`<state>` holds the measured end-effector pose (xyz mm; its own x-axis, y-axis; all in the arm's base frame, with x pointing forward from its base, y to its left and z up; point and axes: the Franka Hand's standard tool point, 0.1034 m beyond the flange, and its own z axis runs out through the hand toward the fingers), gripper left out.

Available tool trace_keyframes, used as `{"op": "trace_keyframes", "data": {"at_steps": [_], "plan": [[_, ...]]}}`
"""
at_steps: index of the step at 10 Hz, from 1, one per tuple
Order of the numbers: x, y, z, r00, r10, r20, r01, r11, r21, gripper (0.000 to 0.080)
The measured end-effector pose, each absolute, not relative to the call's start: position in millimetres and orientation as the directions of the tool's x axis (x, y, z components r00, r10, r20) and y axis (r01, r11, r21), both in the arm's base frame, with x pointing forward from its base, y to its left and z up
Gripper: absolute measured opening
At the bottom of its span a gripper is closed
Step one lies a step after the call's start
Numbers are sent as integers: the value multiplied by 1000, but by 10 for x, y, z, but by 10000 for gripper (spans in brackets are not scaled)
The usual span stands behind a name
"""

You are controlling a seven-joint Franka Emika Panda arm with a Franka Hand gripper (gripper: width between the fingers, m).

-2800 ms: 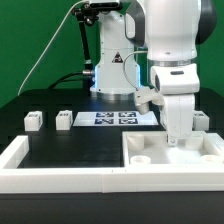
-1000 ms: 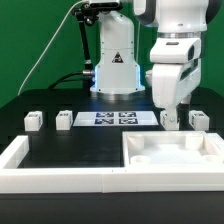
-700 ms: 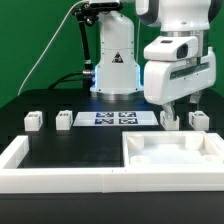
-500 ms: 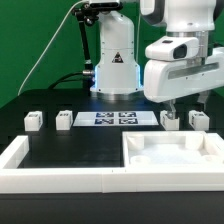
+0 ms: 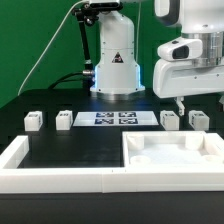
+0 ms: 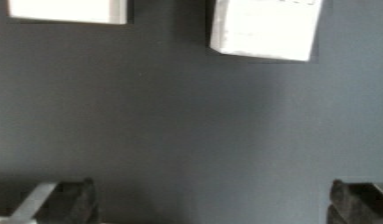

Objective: Assemble square table

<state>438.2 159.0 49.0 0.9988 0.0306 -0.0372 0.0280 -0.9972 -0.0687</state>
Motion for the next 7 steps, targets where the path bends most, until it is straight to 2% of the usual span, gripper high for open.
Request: {"op": "trace_keyframes", "data": {"at_steps": [3, 5, 7], "plan": [[4267, 1681, 445, 999, 23, -36, 21, -997, -72, 648], [4057, 1725, 390, 990, 51, -130, 45, -998, -47, 648], [3983, 1686, 395, 968, 50, -244, 46, -999, -23, 648]]}}
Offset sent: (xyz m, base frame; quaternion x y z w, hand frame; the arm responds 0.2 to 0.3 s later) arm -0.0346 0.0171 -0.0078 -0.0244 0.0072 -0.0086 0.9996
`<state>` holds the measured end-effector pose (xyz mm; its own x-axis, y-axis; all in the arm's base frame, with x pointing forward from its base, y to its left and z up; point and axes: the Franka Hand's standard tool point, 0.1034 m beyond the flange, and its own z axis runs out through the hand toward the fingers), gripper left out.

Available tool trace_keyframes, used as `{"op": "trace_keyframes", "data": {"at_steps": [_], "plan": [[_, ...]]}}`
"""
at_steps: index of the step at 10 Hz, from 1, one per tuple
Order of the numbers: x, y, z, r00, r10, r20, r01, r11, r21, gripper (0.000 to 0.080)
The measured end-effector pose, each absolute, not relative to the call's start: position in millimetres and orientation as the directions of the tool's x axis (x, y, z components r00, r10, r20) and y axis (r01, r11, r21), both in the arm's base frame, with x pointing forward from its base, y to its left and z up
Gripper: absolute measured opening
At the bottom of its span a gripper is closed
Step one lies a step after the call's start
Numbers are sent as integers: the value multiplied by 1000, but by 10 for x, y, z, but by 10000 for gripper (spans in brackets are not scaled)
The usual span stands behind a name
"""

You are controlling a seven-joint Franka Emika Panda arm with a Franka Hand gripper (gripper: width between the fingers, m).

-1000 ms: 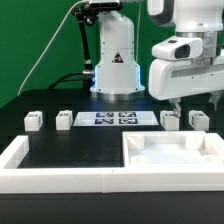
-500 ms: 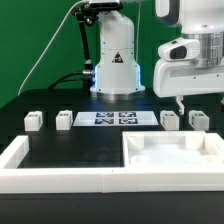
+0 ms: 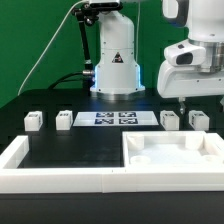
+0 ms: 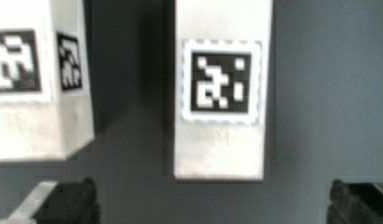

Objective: Assemble square table

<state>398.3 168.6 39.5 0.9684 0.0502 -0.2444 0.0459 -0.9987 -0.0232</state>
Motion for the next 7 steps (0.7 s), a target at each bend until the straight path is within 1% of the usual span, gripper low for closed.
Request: {"op": "trace_keyframes", "data": {"at_steps": [1, 5, 7], "plan": [[4011, 1681, 394, 958, 54, -281, 50, -999, -19, 648], [3961, 1664, 363, 853, 51, -520, 69, -998, 15, 648], [3921, 1688, 310, 786, 57, -616, 87, -996, 19, 648]]}}
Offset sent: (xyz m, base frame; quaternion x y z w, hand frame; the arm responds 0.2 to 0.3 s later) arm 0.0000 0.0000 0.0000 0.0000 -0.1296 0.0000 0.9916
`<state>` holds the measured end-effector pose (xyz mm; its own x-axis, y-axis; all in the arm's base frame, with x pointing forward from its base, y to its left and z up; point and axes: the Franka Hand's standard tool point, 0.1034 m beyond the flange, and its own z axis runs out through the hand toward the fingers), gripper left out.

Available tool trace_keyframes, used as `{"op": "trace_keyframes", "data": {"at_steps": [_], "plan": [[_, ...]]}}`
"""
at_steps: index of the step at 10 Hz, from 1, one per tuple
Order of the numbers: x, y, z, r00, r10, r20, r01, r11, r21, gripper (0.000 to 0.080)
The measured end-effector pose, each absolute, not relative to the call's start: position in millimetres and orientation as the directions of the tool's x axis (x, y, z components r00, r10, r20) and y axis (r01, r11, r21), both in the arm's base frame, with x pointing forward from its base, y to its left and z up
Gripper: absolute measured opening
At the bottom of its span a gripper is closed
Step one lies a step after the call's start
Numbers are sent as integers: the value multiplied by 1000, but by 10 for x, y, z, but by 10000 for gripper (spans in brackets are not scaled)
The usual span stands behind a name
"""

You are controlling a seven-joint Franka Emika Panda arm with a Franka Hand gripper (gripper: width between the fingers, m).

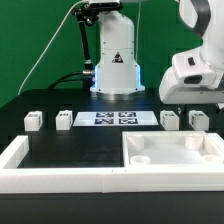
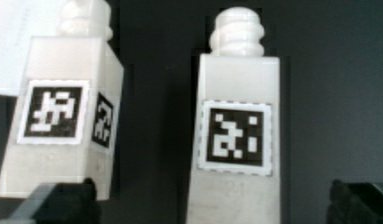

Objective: Assemble square table

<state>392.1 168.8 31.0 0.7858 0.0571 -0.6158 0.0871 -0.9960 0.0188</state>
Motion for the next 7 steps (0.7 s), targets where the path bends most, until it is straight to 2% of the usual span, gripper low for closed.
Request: {"op": "trace_keyframes", "data": {"at_steps": [3, 5, 7], "plan": [[3758, 1727, 228, 620, 34, -784, 93, -995, 30, 648], [3694, 1722, 182, 539, 28, -842, 105, -994, 34, 648], [3710, 1754, 132, 549, 32, -835, 107, -994, 31, 648]]}}
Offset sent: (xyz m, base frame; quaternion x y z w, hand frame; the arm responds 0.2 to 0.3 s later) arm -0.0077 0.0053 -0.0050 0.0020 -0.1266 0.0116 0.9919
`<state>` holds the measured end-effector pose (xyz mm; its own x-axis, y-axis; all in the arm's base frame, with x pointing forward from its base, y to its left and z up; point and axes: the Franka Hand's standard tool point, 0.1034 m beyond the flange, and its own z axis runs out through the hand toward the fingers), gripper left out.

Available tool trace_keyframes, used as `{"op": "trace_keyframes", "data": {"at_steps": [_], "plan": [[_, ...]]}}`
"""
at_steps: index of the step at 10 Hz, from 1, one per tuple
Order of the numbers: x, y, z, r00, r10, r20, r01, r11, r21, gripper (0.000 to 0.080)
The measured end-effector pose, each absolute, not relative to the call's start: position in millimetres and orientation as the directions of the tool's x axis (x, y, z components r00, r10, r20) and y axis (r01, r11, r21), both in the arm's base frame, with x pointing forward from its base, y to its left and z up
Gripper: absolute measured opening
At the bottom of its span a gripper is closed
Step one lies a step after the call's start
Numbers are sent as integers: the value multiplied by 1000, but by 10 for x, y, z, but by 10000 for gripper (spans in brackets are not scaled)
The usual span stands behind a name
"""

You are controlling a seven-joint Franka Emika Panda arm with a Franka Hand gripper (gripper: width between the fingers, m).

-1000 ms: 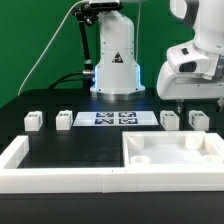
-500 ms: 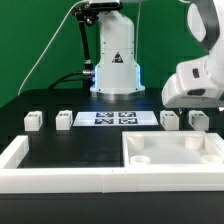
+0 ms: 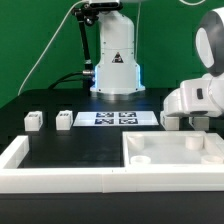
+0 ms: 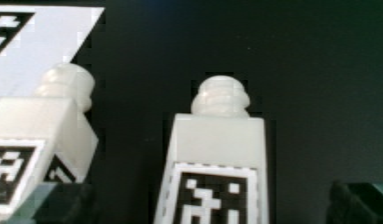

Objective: Assemble square table

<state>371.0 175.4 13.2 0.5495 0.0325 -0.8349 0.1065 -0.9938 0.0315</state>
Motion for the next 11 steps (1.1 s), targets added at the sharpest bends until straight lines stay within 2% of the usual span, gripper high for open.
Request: {"op": "trace_keyframes", "data": {"at_steps": [2, 4, 5, 6, 10, 11], "plan": [[3682, 1758, 105, 545, 33, -838, 109, -994, 32, 648], [3684, 1764, 98, 547, 34, -836, 110, -993, 31, 388], [3684, 1763, 98, 547, 34, -836, 110, -993, 31, 388], [3684, 1762, 98, 547, 34, -836, 110, -993, 31, 285], [3684, 1762, 98, 547, 34, -836, 110, -993, 31, 285], [3693, 1747, 108, 546, 47, -837, 117, -993, 21, 285]]}}
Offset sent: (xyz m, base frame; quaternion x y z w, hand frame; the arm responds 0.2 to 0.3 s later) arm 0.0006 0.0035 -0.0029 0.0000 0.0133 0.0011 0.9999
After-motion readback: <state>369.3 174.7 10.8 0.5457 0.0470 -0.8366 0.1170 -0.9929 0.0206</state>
